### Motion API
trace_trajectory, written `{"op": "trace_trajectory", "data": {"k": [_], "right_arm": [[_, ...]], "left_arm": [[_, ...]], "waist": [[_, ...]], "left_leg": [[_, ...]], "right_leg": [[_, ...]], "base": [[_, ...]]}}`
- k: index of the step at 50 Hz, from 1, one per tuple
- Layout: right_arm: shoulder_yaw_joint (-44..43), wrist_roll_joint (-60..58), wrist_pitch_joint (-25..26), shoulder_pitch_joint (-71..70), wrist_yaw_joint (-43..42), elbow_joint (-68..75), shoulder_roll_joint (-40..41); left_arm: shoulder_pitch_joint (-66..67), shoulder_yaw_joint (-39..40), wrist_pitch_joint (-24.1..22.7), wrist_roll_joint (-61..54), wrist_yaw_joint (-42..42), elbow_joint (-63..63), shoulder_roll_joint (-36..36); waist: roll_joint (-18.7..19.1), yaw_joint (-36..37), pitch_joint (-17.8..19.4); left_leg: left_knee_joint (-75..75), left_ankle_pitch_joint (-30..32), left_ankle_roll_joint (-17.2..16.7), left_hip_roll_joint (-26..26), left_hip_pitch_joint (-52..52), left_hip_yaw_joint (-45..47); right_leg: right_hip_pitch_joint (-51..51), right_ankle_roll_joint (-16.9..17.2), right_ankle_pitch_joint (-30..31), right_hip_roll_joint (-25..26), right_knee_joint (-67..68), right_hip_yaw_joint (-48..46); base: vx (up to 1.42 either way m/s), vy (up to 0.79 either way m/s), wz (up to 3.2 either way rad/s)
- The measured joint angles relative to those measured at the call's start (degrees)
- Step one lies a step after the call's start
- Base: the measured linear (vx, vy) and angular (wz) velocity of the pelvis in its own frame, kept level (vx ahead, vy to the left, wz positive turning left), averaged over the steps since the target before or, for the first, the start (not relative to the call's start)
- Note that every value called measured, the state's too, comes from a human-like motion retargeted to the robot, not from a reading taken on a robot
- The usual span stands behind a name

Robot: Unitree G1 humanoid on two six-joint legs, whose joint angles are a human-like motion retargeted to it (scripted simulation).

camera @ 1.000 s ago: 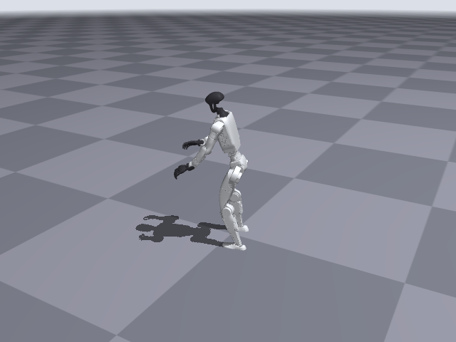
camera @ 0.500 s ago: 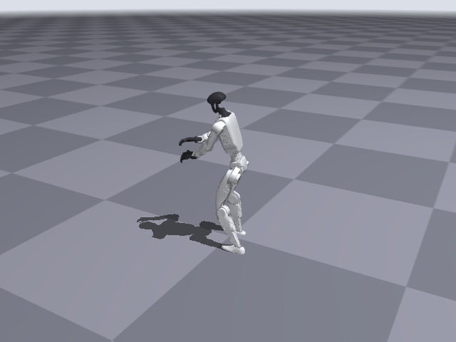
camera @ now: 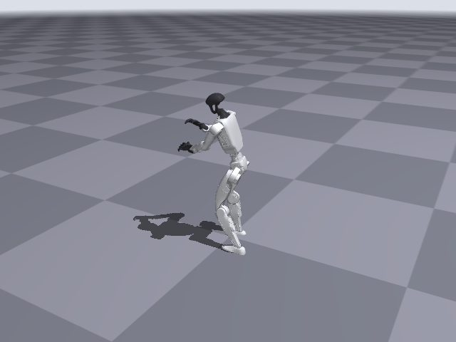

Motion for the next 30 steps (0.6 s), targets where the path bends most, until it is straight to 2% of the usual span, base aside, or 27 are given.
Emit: {"op": "trace_trajectory", "data": {"k": [3, 5, 10, 12, 14, 19, 25, 27, 30], "right_arm": [[0.5, -0.6, 0.1, 2.1, 0.3, 0.7, 0.4], [0.5, -0.7, 0.1, 2.1, 0.6, 1.5, 0.4], [1.3, -1.2, 0.5, 3.4, 0.9, 2.5, 1.4], [1.2, -0.9, 0.7, 1.7, 1.1, 3.2, 1.1], [1.0, -1.1, 0.8, 1.6, 0.7, 3.3, 1.1], [-1.6, -1.8, 1.8, -1.9, -1.8, 3.9, -1.0], [-4.1, -3.0, 3.2, -2.6, -4.8, 4.9, -1.9], [-3.7, -2.6, 3.6, -4.2, -5.0, 6.1, -2.5], [-2.2, -2.6, 3.3, -3.4, -3.9, 6.2, -2.3]], "left_arm": [[0.2, -0.8, 0.2, 2.0, 0.6, -0.4, -0.1], [-0.9, -1.0, 0.3, 3.8, 0.4, -0.6, 0.2], [-0.2, -3.3, 0.4, 6.3, -0.1, -0.1, -0.2], [-1.3, -3.8, -0.1, 6.7, -1.5, 0.1, 0.1], [-0.3, -4.6, -0.4, 6.7, -2.0, 0.3, -0.3], [0.1, -4.3, -1.7, 4.3, -3.5, -0.2, -0.5], [2.2, -1.7, -2.3, 0.1, -1.9, -2.7, 0.7], [1.8, -0.4, -2.3, -2.1, -2.3, -4.3, 2.0], [2.9, -0.2, -2.2, -3.1, -2.1, -4.6, 1.8]], "waist": [[0.3, 0.2, 0.1], [-0.7, -0.9, 0.1], [0.6, -0.6, 0.2], [0.0, -1.7, 0.3], [0.7, -1.6, 0.3], [1.4, -1.9, 0.0], [3.1, 0.1, -1.0], [2.6, -0.3, -0.5], [3.2, 0.6, -0.5]], "left_leg": [[1.8, -0.9, -0.2, 0.5, -0.9, -0.6], [-3.1, 1.0, -0.1, -0.7, 1.1, -0.2], [1.3, -0.5, -0.5, 0.1, -0.9, -0.8], [-3.5, 1.4, -0.4, -0.8, 1.2, -0.1], [-0.8, 0.6, -0.5, -0.5, 0.2, -0.3], [-2.6, 1.4, -0.4, -0.9, 1.6, 0.3], [3.1, -1.1, 0.0, -0.4, 0.4, 0.1], [-0.1, -0.6, 0.6, -1.3, 3.1, 0.7], [3.4, -3.0, 1.2, -0.6, 2.5, 0.7]], "right_leg": [[-1.2, -0.3, -0.8, 0.7, 2.0, -0.1], [0.0, -0.3, -0.4, -0.6, -0.7, 0.5], [-2.1, -0.7, -1.5, 0.6, 3.1, 0.4], [-0.6, -0.7, -0.7, -0.6, 0.0, 1.1], [-1.3, -0.9, -1.1, 0.0, 1.9, 1.1], [0.0, -1.1, -0.9, -0.4, 0.6, 1.8], [-0.8, -1.7, -2.3, 0.6, 4.5, 1.6], [1.9, -1.6, -1.6, -0.3, 1.3, 2.1], [1.1, -1.6, -2.3, 0.5, 4.0, 1.5]], "base": [[0.00, 0.00, 0.00], [0.04, -0.05, 0.27], [-0.01, 0.00, -0.02], [0.05, -0.03, 0.22], [0.00, 0.00, 0.00], [0.02, -0.01, 0.09], [0.00, 0.00, 0.03], [0.01, 0.02, 0.27], [-0.06, 0.04, 0.10]]}}
